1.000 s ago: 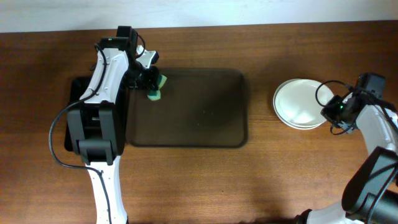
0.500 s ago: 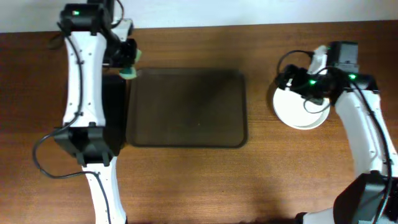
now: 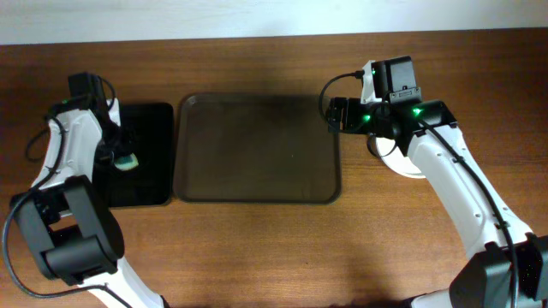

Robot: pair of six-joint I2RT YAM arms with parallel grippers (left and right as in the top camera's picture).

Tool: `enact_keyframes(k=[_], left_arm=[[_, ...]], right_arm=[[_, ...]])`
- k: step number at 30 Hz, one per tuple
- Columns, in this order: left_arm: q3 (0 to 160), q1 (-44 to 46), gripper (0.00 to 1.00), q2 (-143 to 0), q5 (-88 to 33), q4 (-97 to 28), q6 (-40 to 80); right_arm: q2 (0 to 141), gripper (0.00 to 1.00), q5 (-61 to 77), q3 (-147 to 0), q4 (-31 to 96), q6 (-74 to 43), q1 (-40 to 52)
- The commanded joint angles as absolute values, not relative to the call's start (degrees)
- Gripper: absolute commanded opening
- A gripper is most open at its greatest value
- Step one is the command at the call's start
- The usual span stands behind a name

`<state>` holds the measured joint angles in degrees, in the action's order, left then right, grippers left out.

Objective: Clean dirty plates on tray and stack at the side
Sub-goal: 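Place the sponge in the small black tray with the left gripper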

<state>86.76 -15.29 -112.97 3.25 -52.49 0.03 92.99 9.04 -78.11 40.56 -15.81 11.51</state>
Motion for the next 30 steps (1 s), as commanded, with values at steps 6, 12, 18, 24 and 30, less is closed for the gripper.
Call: enact_keyframes(k=[6,12,18,24,30], left_arm=[[90.5,-14.7,0.99,-109.3,-5.3,-51.1,0.0],[100.2,-11.6,0.99,-96.0,-7.3,-55.8,0.0],[100.2,-11.7,0.99,-96.0,-7.3,-55.9,0.0],[100.2,-11.7,0.99,-96.0,-7.3,-55.9,0.0],[100.2,-11.7,0.99,-96.0,-7.3,-55.9,0.0]], right_arm=[[92.5,0.98,8.3,-78.7,40.8,-15.2,11.7],[77.5,0.98,-7.7,-90.4,52.3,-15.2,11.5],[54.9,0.98,-13.6,-94.1,57.5,-15.2,11.5],[52.0,0.98,-14.2,-93.8,59.4,-15.2,11.5],[41.7,0.98,-11.9,-64.0,36.3,-13.6,7.7]])
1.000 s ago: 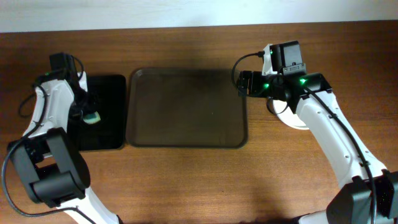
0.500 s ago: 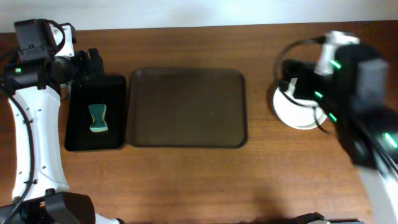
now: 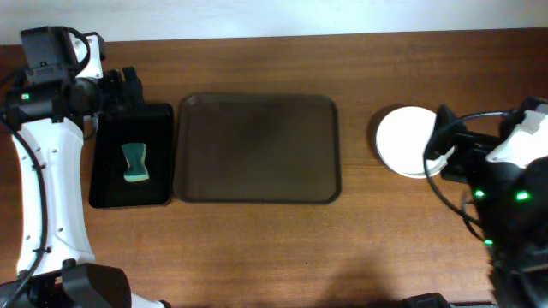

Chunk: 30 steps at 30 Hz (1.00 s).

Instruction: Clean dirty plates on tray and stack at the side

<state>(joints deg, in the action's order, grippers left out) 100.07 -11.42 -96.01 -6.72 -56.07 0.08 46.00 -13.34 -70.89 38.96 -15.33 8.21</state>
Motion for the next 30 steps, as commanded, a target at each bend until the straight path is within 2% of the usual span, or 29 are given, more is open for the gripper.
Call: enact_keyframes(k=[1,7,14,19,21,23,26,30], left_arm=[[100.2,-11.7,0.99,-96.0,-7.3,-55.9,0.0],[100.2,-11.8,0.99,-96.0,-7.3,-55.9,0.0],[100.2,-11.9,0.99,-96.0,-7.3,-55.9,0.0],[100.2,-11.8,0.99,-96.0,-7.3,-55.9,0.0],[100.2,-11.8,0.99,-96.0,-7.3,-55.9,0.0],[100.2,-11.8,0.99,-96.0,-7.3,-55.9,0.0],[100.2,-11.8,0.99,-96.0,-7.3,-55.9,0.0],[100.2,-11.8,0.99,-96.0,-7.3,-55.9,0.0]], right_arm=[[36.7,0.98,-10.7,-55.9,30.9,-13.5,7.7],[17.0,0.98,-5.3,-29.0,17.9,-13.5,5.3],[3.6,0.98,-4.3,-11.1,4.9,-13.5,5.6],[0.2,0.98,-4.7,-5.6,1.0,-13.0,5.7],[0.2,0.98,-2.9,-3.1,-1.6,-7.7,6.5],[0.2,0.98,-2.7,-1.1,-2.4,-7.3,7.2],[0.2,0.98,-0.5,-0.3,4.7,-7.5,7.2],[0.2,0.98,-0.6,-0.3,4.7,-7.9,7.2]])
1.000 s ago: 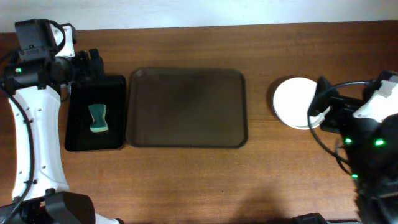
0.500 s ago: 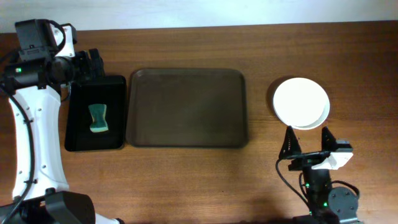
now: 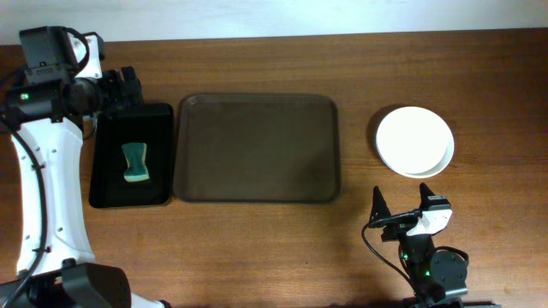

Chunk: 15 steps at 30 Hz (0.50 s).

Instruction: Clean dirty plates on tray and stack at the side

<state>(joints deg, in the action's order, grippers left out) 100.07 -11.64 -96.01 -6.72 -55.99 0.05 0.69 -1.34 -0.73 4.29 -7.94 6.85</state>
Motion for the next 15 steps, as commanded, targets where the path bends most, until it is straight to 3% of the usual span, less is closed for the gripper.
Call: enact_keyframes(k=[1,15], left_arm=[[100.2,-11.8,0.99,-96.0,-7.3,-55.9,0.0],[100.1,-11.6,0.99,-94.3,-7.1,-56.1,0.0]], right_arm=[[0.2,0.98,-0.6,-0.3,4.7,-7.9,7.2],[0.2,0.98,-0.6,-0.3,4.7,-7.9,7.2]])
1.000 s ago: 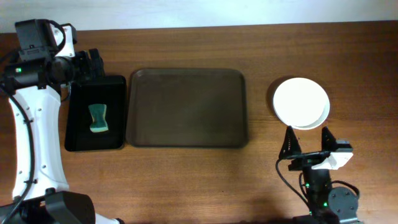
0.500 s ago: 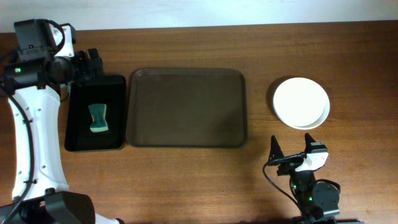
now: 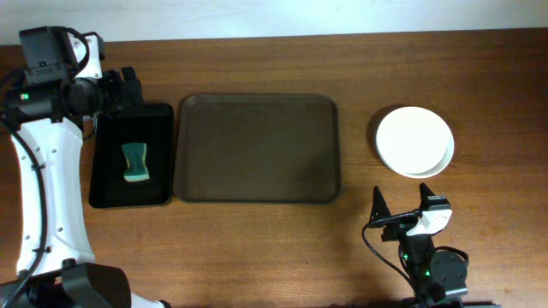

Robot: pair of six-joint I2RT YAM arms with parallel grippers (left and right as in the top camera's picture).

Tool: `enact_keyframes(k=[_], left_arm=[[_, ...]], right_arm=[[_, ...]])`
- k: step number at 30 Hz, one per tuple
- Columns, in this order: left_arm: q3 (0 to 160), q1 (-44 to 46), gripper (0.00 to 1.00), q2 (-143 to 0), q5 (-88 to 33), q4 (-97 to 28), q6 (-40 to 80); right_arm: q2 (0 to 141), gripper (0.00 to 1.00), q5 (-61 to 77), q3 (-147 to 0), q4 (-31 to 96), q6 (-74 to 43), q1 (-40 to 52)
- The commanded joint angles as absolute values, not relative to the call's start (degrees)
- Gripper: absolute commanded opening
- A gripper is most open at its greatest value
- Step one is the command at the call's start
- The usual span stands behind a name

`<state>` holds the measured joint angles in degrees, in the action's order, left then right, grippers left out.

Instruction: Clean dirty plates on tray and stack at the side

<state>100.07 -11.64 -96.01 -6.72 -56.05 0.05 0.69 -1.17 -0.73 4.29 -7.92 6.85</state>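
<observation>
The brown tray (image 3: 257, 147) lies bare in the middle of the table. To its right, a stack of white plates (image 3: 414, 141) rests on the wood. My left gripper (image 3: 128, 81) hovers at the far corner of a black tray (image 3: 107, 192); its fingers look parted and empty. A teal sponge (image 3: 134, 162) lies loose in that black tray. My right gripper (image 3: 400, 204) is drawn back near the front edge, below the plates. It is open and holds nothing.
The black tray sits directly left of the brown one, their rims nearly touching. My left arm (image 3: 38, 188) runs down the table's left side. The right arm's base (image 3: 428, 269) sits at the front edge.
At first my left gripper was low over the sponge in the black tray, and the right one sat between the brown tray and the plates. Then the left stood at the tray's far corner with the sponge lying loose. The right arm had pulled back right, then to the front.
</observation>
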Motion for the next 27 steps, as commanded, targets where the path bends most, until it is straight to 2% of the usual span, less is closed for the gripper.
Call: enact_keyframes(k=[1,6,14,19,27], left_arm=[[100.1,-10.3,0.99,-91.3,-7.1,-56.1,0.0],[95.9,-6.5,0.99,-78.1,-4.9,-55.7,-1.1],[42.5,-6.5,0.99,-39.4,-5.8,-16.4,-2.2],[20.4,-6.5,0.99,-19.3,-5.6,-3.6,-2.2],[7.2,-5.6,0.99,-3.5,-5.6,2.0,-6.0]], right_arm=[[0.2,0.99,-0.6,-0.3,4.7,-7.9,7.2],[0.2,0.98,-0.6,-0.3,4.7,-7.9,7.2],[0.2,0.98,-0.6,-0.3,4.7,-7.9,7.2],[0.2,0.98,-0.6,-0.3,4.7,-7.9,7.2],[0.2,0.98,-0.6,-0.3,4.7,-7.9,7.2]])
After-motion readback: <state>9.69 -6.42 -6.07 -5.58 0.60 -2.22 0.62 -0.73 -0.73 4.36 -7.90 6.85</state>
